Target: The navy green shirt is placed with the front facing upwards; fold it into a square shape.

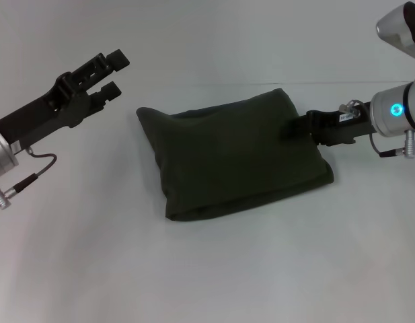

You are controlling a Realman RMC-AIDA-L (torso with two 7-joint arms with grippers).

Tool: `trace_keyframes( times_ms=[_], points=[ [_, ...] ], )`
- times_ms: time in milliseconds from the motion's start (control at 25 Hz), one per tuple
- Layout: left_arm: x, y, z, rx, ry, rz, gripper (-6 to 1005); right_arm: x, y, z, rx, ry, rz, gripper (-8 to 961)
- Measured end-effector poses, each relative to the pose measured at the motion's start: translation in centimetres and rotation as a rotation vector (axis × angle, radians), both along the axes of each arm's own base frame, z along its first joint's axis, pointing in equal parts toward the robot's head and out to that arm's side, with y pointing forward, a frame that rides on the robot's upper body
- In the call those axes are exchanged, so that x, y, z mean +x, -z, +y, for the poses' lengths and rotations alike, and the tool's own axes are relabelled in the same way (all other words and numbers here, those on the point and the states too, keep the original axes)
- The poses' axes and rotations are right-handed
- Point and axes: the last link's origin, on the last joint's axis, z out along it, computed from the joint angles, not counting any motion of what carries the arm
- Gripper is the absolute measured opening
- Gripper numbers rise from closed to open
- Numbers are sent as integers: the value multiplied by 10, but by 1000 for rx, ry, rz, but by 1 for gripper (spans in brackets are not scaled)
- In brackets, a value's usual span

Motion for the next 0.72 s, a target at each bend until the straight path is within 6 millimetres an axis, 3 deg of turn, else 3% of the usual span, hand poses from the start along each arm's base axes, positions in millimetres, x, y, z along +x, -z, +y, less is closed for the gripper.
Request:
trace_keyframes(
  times_ms=[400, 720],
  points=[
    [-2, 0, 1, 13, -9, 10, 945, -11, 15, -3, -22, -13, 30, 616],
    [-7, -4, 0, 30, -28, 1, 945, -38, 5, 6, 19, -166, 143, 605]
  ],
)
